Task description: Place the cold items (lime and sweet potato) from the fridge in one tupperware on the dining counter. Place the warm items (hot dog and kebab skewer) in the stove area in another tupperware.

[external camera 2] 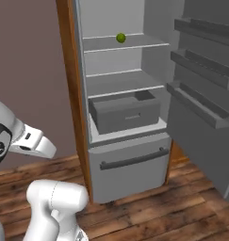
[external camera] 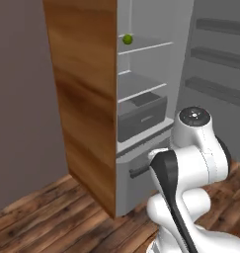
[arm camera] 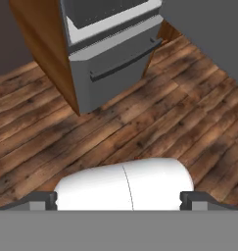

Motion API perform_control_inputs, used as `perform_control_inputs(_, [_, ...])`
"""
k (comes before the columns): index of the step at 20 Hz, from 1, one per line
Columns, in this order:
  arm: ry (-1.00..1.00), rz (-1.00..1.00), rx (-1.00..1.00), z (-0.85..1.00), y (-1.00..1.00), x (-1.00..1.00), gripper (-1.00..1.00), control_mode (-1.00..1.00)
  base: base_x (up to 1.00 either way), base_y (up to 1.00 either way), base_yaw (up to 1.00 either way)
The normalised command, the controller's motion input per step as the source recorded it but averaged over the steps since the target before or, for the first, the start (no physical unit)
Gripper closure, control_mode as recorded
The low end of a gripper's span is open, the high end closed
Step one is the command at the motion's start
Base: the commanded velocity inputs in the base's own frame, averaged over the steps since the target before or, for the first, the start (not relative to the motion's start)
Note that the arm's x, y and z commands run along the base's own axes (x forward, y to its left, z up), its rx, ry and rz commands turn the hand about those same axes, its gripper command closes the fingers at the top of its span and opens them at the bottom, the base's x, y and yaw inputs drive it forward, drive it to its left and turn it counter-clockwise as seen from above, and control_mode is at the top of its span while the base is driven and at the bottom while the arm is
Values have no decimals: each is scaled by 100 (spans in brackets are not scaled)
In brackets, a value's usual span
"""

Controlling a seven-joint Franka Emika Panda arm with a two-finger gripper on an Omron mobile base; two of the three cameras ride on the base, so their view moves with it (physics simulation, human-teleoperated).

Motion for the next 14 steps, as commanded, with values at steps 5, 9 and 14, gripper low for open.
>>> perform_control_inputs(5, [0, 0, 0, 0, 0, 0, -100, 100, 45, -81, 49])
perform_control_inputs(9, [0, 0, 0, 0, 0, 0, -100, 100, 49, -75, 50])
perform_control_inputs(14, [0, 0, 0, 0, 0, 0, -100, 100, 47, -51, 40])
